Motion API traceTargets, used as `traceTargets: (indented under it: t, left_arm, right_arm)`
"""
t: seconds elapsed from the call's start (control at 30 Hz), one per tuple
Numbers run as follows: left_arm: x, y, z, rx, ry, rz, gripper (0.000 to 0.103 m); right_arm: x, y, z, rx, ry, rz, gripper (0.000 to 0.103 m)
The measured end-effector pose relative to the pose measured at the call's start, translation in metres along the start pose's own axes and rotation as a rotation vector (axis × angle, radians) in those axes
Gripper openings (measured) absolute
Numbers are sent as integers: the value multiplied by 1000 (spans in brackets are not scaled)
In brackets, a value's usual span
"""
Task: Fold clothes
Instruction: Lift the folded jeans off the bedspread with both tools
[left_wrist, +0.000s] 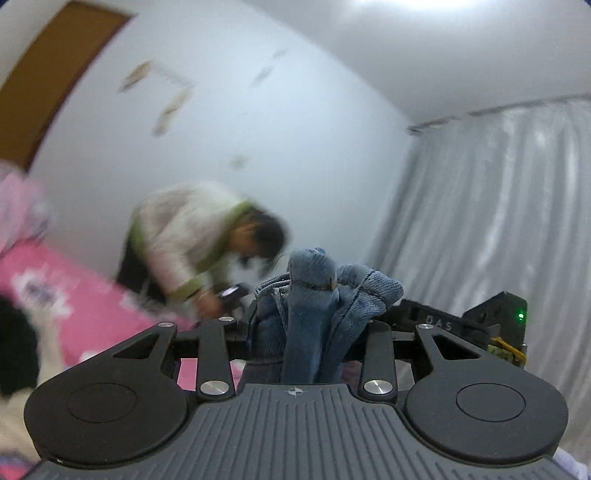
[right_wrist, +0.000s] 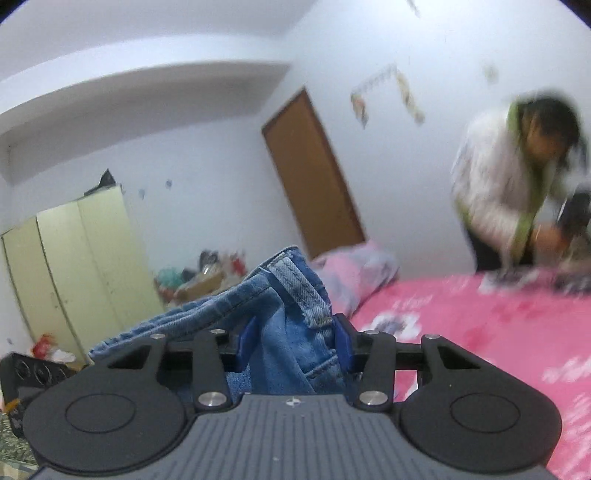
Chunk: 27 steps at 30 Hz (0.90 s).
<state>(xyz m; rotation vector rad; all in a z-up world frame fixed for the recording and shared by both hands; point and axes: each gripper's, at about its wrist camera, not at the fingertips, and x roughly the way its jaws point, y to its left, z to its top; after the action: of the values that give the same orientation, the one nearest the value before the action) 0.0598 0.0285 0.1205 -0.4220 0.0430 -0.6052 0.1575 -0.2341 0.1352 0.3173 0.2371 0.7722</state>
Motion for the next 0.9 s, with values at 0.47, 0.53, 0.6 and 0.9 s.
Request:
traceTargets:
  t: [0.47, 0.53, 0.6, 0.9]
  left_arm:
    - [100, 3, 9, -148, 305, -146, 36]
    - [133, 30, -14, -137, 362, -122, 36]
    - [167, 55, -33, -126, 414, -95, 36]
    - [302, 183, -106, -11, 524, 21, 35]
  right_arm:
    - [-52, -56, 12, 91, -79, -125, 49]
    - [-37, -81, -1, 128, -56, -154, 49]
    - [-11, -122, -17, 199, -17, -168, 49]
    - [134, -298, -77, 323, 153, -274, 49]
